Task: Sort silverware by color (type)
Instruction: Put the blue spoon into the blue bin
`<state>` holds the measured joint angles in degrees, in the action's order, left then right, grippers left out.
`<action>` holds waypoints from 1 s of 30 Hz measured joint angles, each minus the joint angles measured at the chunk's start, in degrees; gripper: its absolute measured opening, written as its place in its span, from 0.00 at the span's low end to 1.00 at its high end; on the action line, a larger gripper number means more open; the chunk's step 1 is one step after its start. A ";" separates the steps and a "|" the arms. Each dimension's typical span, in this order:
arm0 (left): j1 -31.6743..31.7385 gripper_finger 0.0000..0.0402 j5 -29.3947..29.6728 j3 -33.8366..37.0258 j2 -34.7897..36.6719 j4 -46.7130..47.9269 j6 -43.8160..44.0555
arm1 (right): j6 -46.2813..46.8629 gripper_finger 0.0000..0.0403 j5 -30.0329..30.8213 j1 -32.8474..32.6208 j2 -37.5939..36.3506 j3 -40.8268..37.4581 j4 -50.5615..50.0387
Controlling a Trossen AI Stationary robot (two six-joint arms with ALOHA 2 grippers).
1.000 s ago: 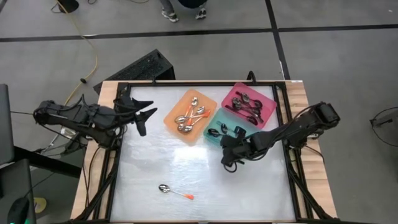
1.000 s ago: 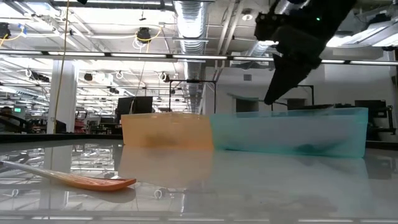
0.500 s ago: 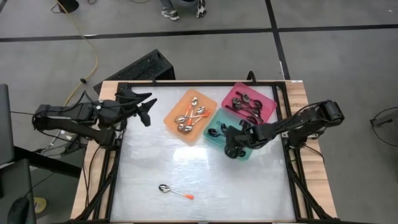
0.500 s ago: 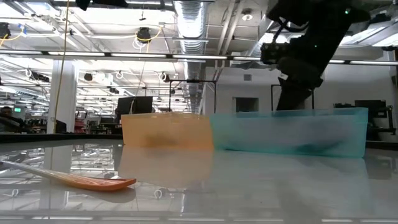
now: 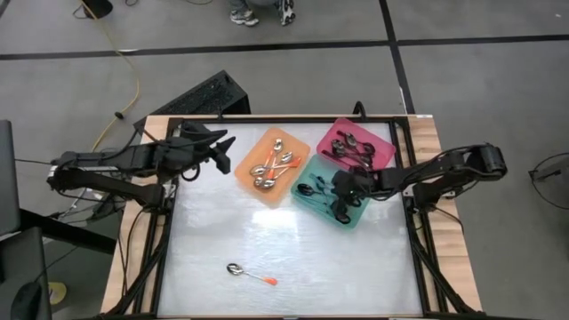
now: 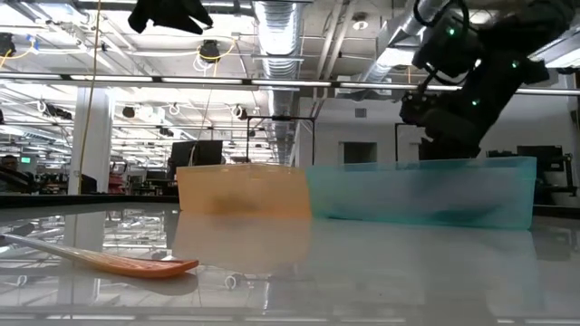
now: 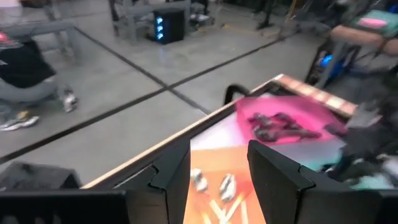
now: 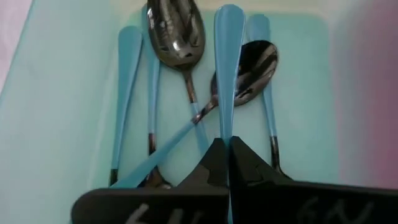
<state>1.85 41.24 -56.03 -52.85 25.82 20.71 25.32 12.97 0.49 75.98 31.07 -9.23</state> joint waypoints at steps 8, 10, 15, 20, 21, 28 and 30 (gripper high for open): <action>1.30 0.36 -3.41 -0.07 -0.39 -4.91 -0.31 | -5.22 0.01 -6.00 5.74 -0.08 -3.30 7.18; 1.32 0.36 -3.42 -0.07 -0.39 -4.98 0.13 | -6.61 0.01 -7.07 6.98 -0.06 -3.32 7.44; 1.30 0.36 -4.89 -0.07 -0.39 -6.00 0.95 | -7.44 0.06 -8.67 8.40 0.09 -3.50 7.06; 1.30 0.36 -5.40 -0.07 -0.39 -6.03 1.05 | -7.63 0.12 -8.72 8.70 0.19 -3.49 7.52; 1.30 0.36 -5.57 -0.07 -0.39 -6.03 1.05 | -7.63 0.13 -8.70 8.72 0.20 -3.49 7.54; 1.30 0.36 -8.13 -0.07 -0.39 -5.81 0.15 | -7.69 0.19 -8.71 8.70 0.20 -3.49 8.06; 1.30 0.36 -8.94 -0.07 -0.39 -5.81 -1.37 | -7.82 0.21 -8.70 8.70 0.20 -3.49 8.97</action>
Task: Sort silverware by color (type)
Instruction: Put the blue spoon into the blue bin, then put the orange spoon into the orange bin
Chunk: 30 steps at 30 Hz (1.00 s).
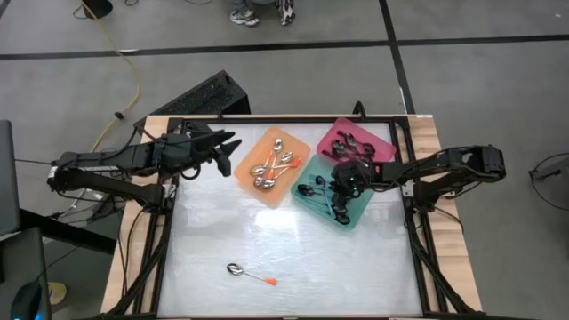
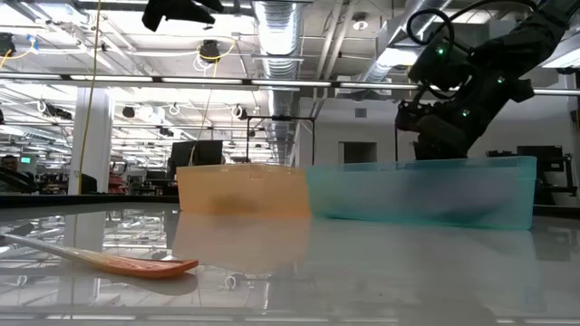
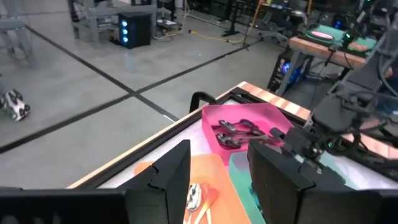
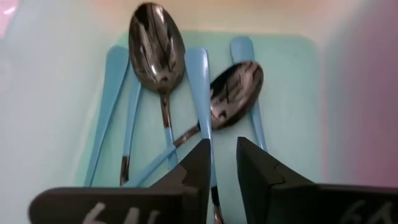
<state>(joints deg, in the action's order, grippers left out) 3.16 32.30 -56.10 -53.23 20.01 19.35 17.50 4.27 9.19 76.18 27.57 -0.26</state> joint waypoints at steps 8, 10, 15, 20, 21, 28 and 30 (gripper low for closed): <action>0.00 0.36 -7.33 0.00 0.00 0.43 -3.60 | -0.39 0.30 -0.21 -0.04 -0.07 1.03 3.66; 0.00 0.36 -9.78 0.00 0.00 1.33 -4.32 | -1.03 0.32 -0.24 -0.04 -0.09 2.03 3.23; -0.04 0.36 -19.27 0.00 0.00 8.39 -4.80 | -1.51 0.35 -0.24 -0.04 -0.09 5.44 0.88; -2.38 0.36 -31.05 0.00 -0.03 19.27 -4.77 | -1.33 0.36 -0.20 -0.04 -0.09 8.24 0.56; -3.33 0.36 -32.03 0.00 -0.04 21.31 -4.73 | -1.10 0.36 -0.17 -0.04 -0.09 8.63 0.59; -11.62 0.36 -31.90 0.02 -0.61 26.54 -2.80 | 3.77 0.35 -0.09 -0.08 -0.09 9.55 0.70; -14.02 0.36 -31.00 0.02 -1.40 26.01 -2.52 | 6.06 0.35 -0.08 -0.21 -0.09 9.55 0.90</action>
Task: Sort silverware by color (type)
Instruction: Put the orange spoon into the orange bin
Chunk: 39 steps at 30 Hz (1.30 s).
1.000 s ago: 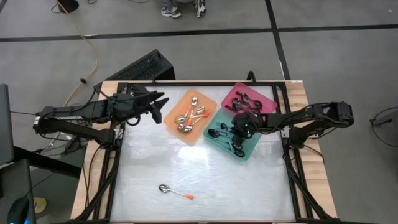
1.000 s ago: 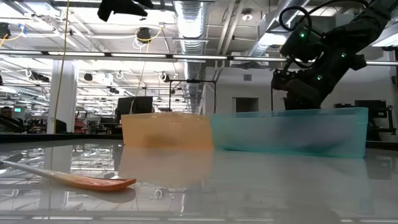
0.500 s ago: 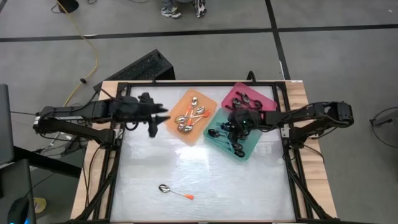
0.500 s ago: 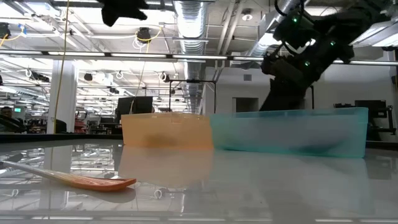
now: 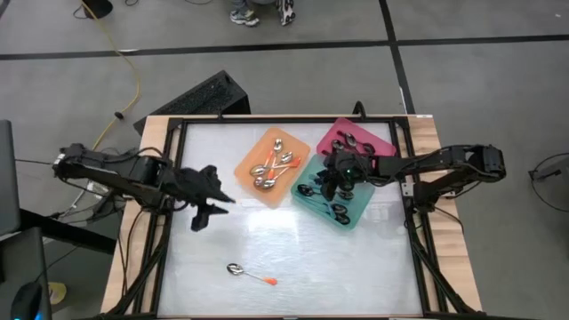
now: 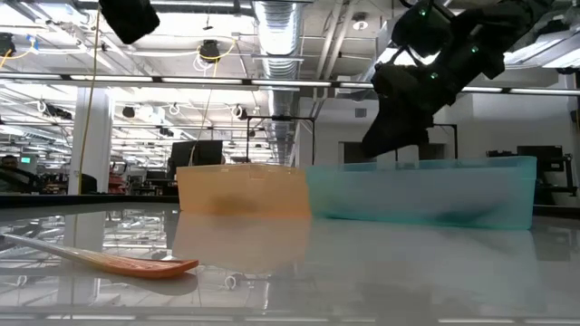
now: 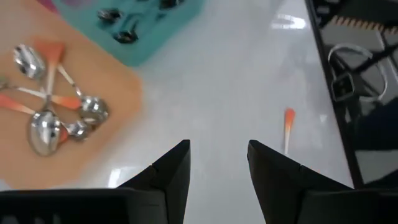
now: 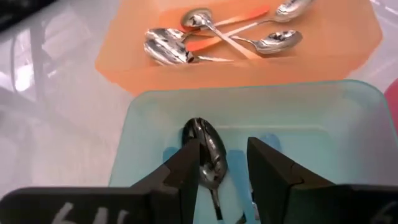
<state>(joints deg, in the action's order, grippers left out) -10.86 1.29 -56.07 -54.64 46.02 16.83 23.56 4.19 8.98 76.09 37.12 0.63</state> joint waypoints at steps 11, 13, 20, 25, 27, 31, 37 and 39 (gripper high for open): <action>-12.37 0.36 1.66 0.02 -4.25 0.06 3.23 | 7.83 0.35 -0.07 -2.69 -0.04 0.00 18.52; -14.87 0.36 3.38 0.02 -4.28 0.15 3.80 | 9.04 0.34 -0.05 -3.24 -0.04 0.00 21.48; -22.34 0.36 8.03 1.58 -4.21 -0.33 5.07 | 12.21 0.33 0.57 -6.84 -0.04 0.00 26.03; -25.32 0.36 8.34 7.26 -2.88 -7.25 8.35 | 14.97 0.33 4.93 -10.02 -0.04 0.00 26.03; -25.77 0.36 8.40 9.91 -1.21 -11.26 9.24 | 15.51 0.33 6.49 -11.04 -0.04 0.00 25.98; -25.87 0.36 8.19 14.73 2.68 -14.05 9.37 | 16.21 0.33 9.12 -12.50 -0.04 0.00 26.00; -25.90 0.36 3.83 22.41 4.90 -14.45 8.25 | 19.84 0.33 9.71 -12.73 -0.04 0.00 26.00; -25.90 0.36 2.65 24.82 4.42 -15.55 8.47 | 21.07 0.33 9.75 -12.75 -0.04 0.00 26.01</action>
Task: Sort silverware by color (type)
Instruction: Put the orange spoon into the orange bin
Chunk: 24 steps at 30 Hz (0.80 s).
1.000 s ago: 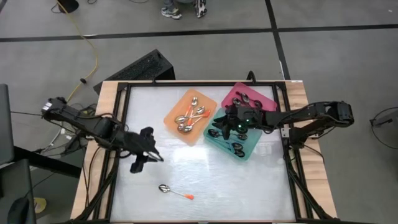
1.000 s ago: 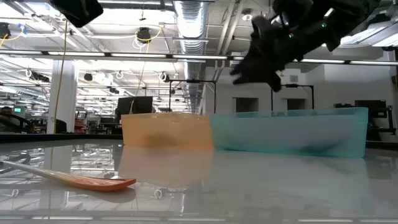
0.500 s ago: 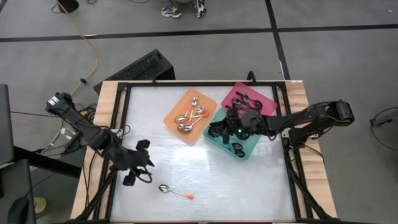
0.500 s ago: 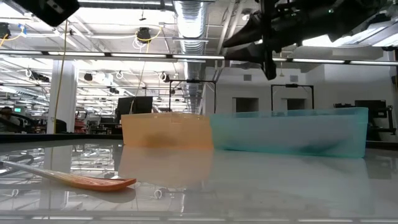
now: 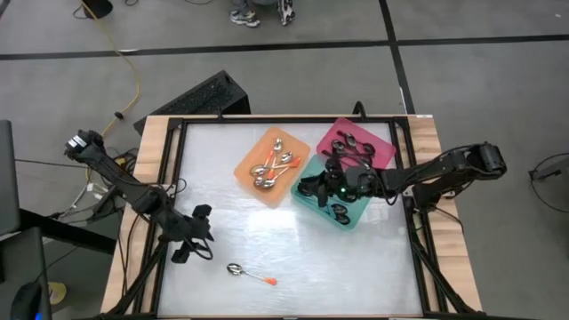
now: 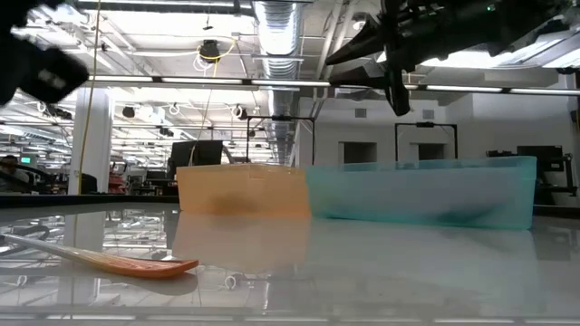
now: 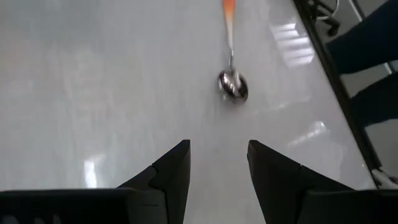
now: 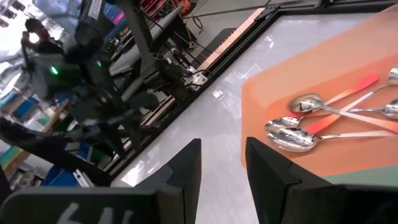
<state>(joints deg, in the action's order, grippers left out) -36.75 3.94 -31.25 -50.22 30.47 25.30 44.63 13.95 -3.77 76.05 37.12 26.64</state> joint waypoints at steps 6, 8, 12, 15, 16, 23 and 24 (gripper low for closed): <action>-0.53 0.36 -1.11 3.26 -2.38 -10.46 1.94 | 1.90 0.33 -0.01 -0.02 0.00 0.00 0.21; -1.24 0.36 -0.63 3.26 -3.52 -14.40 1.89 | 1.73 0.33 -0.01 -0.14 0.00 0.00 0.25; -3.03 0.36 2.85 3.26 -6.26 -23.71 6.44 | -1.61 0.33 -0.15 -0.80 0.00 0.00 0.42; -4.82 0.36 8.05 2.90 -9.68 -26.43 11.49 | -3.95 0.33 -0.24 -1.29 0.00 0.00 0.14; -5.35 0.36 9.96 2.39 -11.22 -26.30 13.36 | -4.04 0.33 -0.28 -1.52 0.00 0.00 0.10; -5.99 0.36 12.21 -5.39 -24.36 -24.76 9.82 | -7.66 0.33 -0.65 -3.03 0.06 0.00 -3.30; -5.99 0.36 12.38 -6.95 -26.26 -24.38 8.53 | -7.72 0.33 -0.67 -3.08 0.15 0.00 -3.91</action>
<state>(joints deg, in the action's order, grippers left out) -42.74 16.32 -38.20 -76.48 6.08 33.83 36.91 13.28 -6.85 76.21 37.12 22.73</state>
